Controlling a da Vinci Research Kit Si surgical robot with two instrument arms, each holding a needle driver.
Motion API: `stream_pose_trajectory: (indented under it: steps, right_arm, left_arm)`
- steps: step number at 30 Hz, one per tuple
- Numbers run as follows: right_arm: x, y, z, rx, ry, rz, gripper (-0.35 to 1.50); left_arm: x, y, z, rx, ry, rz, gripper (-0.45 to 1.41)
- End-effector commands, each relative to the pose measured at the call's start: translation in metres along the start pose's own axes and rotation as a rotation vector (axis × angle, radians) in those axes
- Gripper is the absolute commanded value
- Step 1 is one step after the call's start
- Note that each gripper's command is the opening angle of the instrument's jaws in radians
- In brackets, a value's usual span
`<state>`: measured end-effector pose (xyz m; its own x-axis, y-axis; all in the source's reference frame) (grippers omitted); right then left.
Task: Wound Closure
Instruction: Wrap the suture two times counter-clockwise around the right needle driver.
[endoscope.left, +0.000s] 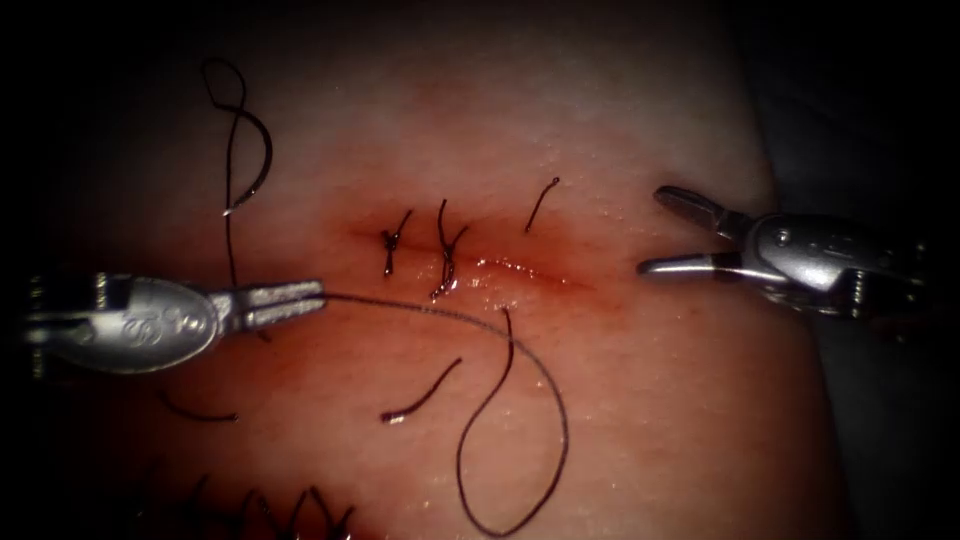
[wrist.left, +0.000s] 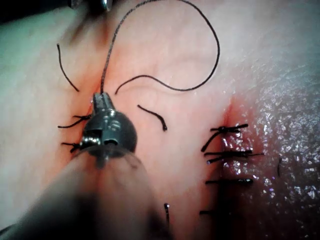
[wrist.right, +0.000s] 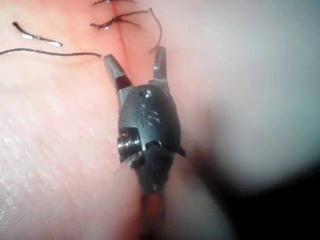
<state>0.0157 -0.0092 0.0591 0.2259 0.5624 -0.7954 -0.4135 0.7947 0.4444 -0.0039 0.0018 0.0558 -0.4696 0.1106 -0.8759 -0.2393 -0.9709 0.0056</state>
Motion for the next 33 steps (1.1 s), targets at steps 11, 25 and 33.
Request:
stream_pose_trajectory:
  steps: [11,25,33]
  right_arm:
    - [0.0013,-0.0079,0.0092,0.194,0.087,-0.071,-0.35]
    - [0.0020,-0.0115,0.0180,0.237,0.337,-0.091,-0.35]
    - [0.0042,-0.0108,0.0176,0.158,0.431,-0.043,-0.35]
  left_arm:
    - [-0.0003,-0.0045,-0.0012,0.179,0.186,-0.039,-0.45]
    - [-0.0060,-0.0053,0.0053,0.196,0.112,-0.032,-0.45]
    - [-0.0092,-0.0031,0.0069,0.150,0.045,0.010,-0.45]
